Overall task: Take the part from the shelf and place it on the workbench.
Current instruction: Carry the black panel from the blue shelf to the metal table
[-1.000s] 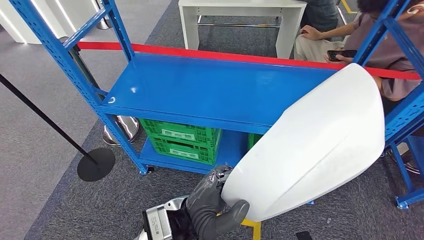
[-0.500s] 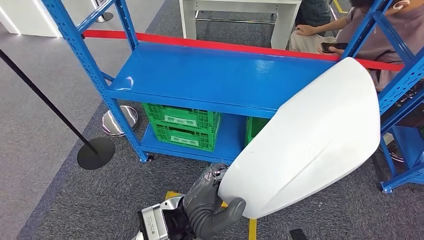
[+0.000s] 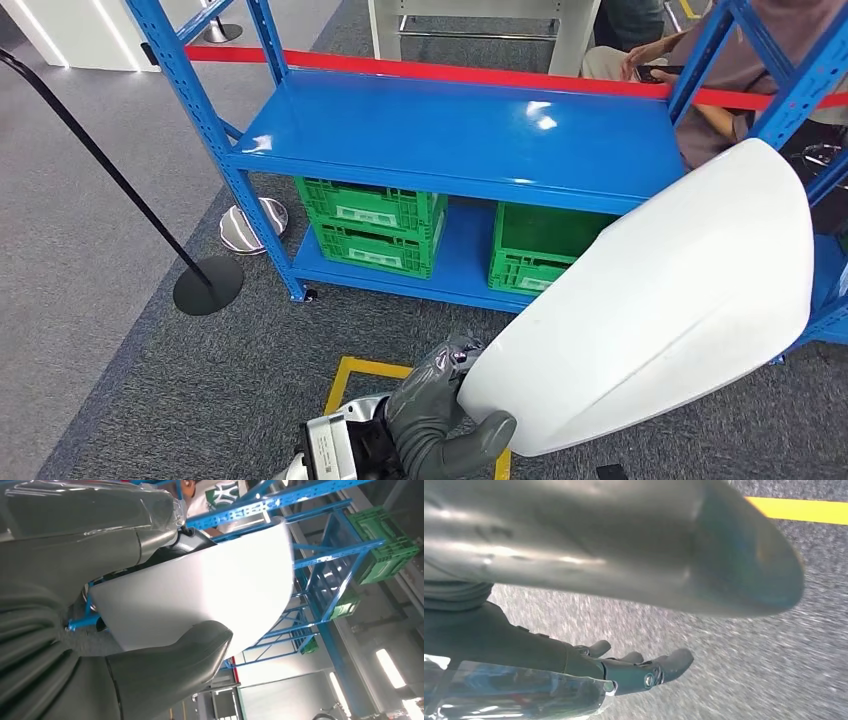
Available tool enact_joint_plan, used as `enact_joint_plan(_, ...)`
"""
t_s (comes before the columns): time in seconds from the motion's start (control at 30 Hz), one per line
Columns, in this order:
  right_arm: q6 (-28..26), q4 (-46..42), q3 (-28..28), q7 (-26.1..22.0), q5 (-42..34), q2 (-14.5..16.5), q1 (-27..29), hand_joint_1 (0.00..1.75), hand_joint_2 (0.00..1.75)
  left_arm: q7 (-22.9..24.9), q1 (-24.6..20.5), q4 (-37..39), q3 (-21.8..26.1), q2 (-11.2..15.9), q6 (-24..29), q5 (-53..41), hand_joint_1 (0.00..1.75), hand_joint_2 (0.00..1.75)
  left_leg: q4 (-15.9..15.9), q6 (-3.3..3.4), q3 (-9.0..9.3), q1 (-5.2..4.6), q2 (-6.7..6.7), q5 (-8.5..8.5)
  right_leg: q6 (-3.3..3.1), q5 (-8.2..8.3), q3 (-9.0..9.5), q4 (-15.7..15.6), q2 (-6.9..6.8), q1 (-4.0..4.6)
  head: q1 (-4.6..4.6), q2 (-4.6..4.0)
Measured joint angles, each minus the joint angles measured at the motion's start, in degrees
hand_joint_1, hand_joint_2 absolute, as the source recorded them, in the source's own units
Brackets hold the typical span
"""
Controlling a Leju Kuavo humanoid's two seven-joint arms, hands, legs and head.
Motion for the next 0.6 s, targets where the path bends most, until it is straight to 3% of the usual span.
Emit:
enact_joint_plan(0.07, -0.01, -0.01, -0.07, 0.0, 0.01, -0.03, -0.02, 0.0, 0.0, 0.03, -0.05, 0.07, -0.14, 0.02, 0.0, 0.16, 1.75, 1.75, 7.4, -0.59, -1.88, 0.35, -0.06, -5.92, -0.15, 1.55, -1.81, 0.08, -0.01, 0.0, -0.51, 0.0)
enact_joint_plan(0.1, -0.01, -0.01, -0.1, 0.0, 0.03, -0.03, 0.0, 0.0, 0.0, 0.04, -0.06, 0.14, -0.19, 0.04, 0.0, 0.22, 1.75, 1.75, 10.94, -0.74, -2.44, 0.5, -0.06, -7.46, -0.09, 2.33, -2.75, 0.12, -0.03, 0.01, -0.67, 0.0)
enact_joint_plan(0.13, -0.02, -0.01, -0.13, 0.0, 0.07, -0.03, 0.01, 0.0, 0.0, 0.04, -0.06, 0.21, -0.22, 0.08, 0.0, 0.26, 1.75, 1.75, 13.05, -0.79, -2.28, 0.59, -0.05, -7.63, 0.02, 3.06, -3.66, 0.15, -0.06, 0.01, -0.76, 0.0)
enact_joint_plan(0.17, -0.02, -0.01, -0.14, 0.0, 0.11, -0.03, 0.0, 0.0, 0.0, 0.05, -0.07, 0.27, -0.25, 0.11, 0.0, 0.27, 1.75, 1.75, 13.0, -0.73, -1.08, 0.62, -0.06, -6.61, 0.13, 3.74, -4.54, 0.16, -0.07, 0.02, -0.85, 0.0)
enact_joint_plan(0.23, -0.03, -0.01, -0.15, -0.01, 0.23, 0.01, -0.05, 0.0, 0.0, 0.05, -0.22, 0.31, -0.27, 0.08, 0.0, 0.28, 1.75, 1.75, 6.7, -0.24, 4.6, 0.55, -0.11, -4.05, 0.4, 5.07, -6.0, 0.16, -0.06, 0.05, -1.08, 0.0)
enact_joint_plan(0.3, -0.05, -0.01, -0.18, -0.1, 0.34, 0.12, -0.06, 0.0, 0.0, 0.08, -0.62, 0.31, -0.29, -0.15, 0.03, 0.31, 1.75, 1.75, -2.34, 0.4, 11.22, 0.22, -0.21, -4.29, 0.9, 6.26, -6.78, 0.08, -0.01, 0.16, -1.16, 0.0)
enact_joint_plan(0.33, -0.08, -0.01, -0.19, -0.16, 0.4, 0.17, -0.07, 0.0, 0.0, 0.09, -0.82, 0.31, -0.3, -0.25, 0.04, 0.35, 1.75, 1.75, -5.12, 0.67, 12.94, 0.01, -0.3, -4.86, 1.26, 6.84, -6.92, -0.05, 0.0, 0.07, -1.14, 0.0)
enact_joint_plan(0.37, -0.1, -0.01, -0.2, -0.24, 0.42, 0.22, -0.07, 0.0, 0.0, 0.11, -0.96, 0.31, -0.31, -0.32, 0.06, 0.39, 1.75, 1.75, -6.4, 0.88, 13.39, -0.23, -0.34, -5.13, 1.7, 7.44, -7.01, -0.3, -0.01, -0.03, -1.17, 0.0)
enact_joint_plan(0.43, -0.12, 0.01, -0.2, -0.3, 0.44, 0.29, 0.06, 0.0, 0.0, 0.14, -1.04, 0.32, -0.32, -0.36, 0.07, 0.44, 1.75, 1.75, -6.92, 1.6, 12.32, -0.29, -0.28, -3.87, 2.45, 7.98, -7.36, -0.6, 0.05, -0.27, -1.36, 0.0)
enact_joint_plan(0.47, -0.12, 0.01, -0.19, -0.32, 0.44, 0.34, 0.16, 0.0, 0.0, 0.15, -1.03, 0.33, -0.34, -0.42, 0.07, 0.44, 1.75, 1.75, -7.14, 2.06, 11.71, -0.21, -0.19, -3.02, 2.68, 6.77, -7.85, 0.14, 0.11, -0.27, -1.37, 0.0)
enact_joint_plan(0.5, -0.13, 0.02, -0.19, -0.33, 0.44, 0.35, 0.26, 0.0, 0.0, 0.16, -1.03, 0.34, -0.37, -0.49, 0.07, 0.45, 1.75, 1.75, -7.35, 2.43, 10.96, -0.06, -0.09, -2.07, 2.85, 4.43, -8.57, 2.03, 0.15, -0.24, -1.06, 0.0)
enact_joint_plan(0.57, -0.14, 0.02, -0.19, -0.35, 0.44, 0.25, 0.25, 0.0, 0.0, 0.18, -1.01, 0.39, -0.39, -0.56, 0.07, 0.45, 1.75, 1.75, -7.26, 2.78, 9.28, -0.05, 0.04, -0.48, 3.11, -1.78, -10.37, 9.1, 0.17, -0.14, -0.33, 0.0)
enact_joint_plan(0.6, -0.15, 0.02, -0.2, -0.35, 0.44, 0.17, 0.24, 0.0, 0.0, 0.19, -1.0, 0.48, -0.39, -0.54, 0.07, 0.45, 1.75, 1.75, -7.14, 2.77, 8.38, -0.09, 0.13, 0.26, 3.23, -3.65, -10.94, 12.99, 0.17, -0.09, 0.01, 0.0)
